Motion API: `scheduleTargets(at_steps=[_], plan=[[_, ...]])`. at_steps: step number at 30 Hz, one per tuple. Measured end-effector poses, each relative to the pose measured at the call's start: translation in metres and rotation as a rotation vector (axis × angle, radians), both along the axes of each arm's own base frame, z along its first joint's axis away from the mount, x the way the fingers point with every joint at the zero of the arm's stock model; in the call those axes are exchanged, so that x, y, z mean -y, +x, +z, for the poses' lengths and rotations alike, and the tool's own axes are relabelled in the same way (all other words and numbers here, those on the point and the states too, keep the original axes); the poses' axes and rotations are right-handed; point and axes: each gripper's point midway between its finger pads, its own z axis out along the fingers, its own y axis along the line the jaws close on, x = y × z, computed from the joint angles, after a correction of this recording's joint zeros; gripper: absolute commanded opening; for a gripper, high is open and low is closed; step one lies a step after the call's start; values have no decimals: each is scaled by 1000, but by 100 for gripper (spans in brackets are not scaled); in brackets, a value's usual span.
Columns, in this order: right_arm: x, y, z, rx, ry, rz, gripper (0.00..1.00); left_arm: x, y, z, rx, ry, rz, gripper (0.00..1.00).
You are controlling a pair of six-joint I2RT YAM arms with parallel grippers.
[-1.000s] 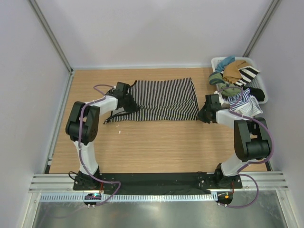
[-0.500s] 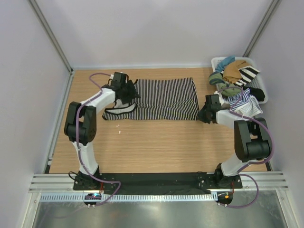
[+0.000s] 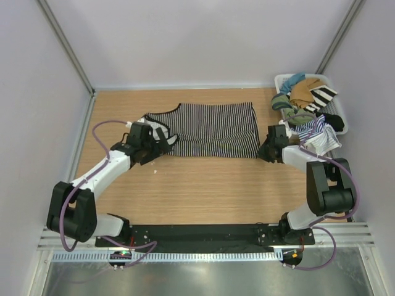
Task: Fold and stack the tank tops
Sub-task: Flatten the tank top out
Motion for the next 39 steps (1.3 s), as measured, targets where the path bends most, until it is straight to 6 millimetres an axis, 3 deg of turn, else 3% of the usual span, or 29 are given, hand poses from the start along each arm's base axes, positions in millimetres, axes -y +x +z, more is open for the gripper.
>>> scheduleTargets(at_steps=[5,8,15,24,29,33,35,39], plan=[[0,-9,2,11,-2,15,1,-27,-24,-33,-65,-11,84,100],[-2,-16,1,16,10,24,1,-29,-35,-34,-69,-37,104,100],[-6,-36,-3,44,49,39,1,-10,-39,-14,-1,-144,118,96],[-7,-48,-3,82,67,28,1,17,-56,-37,-59,-223,173,89],[-7,-49,-2,97,73,30,1,31,-51,-48,-52,-218,209,80],[-8,-47,-1,104,76,33,1,26,-39,-67,-64,-185,290,74],[-8,-47,-1,104,78,34,1,26,-27,-69,-46,-200,338,65],[-9,-47,0,105,78,34,1,28,-6,-72,1,-247,422,61]])
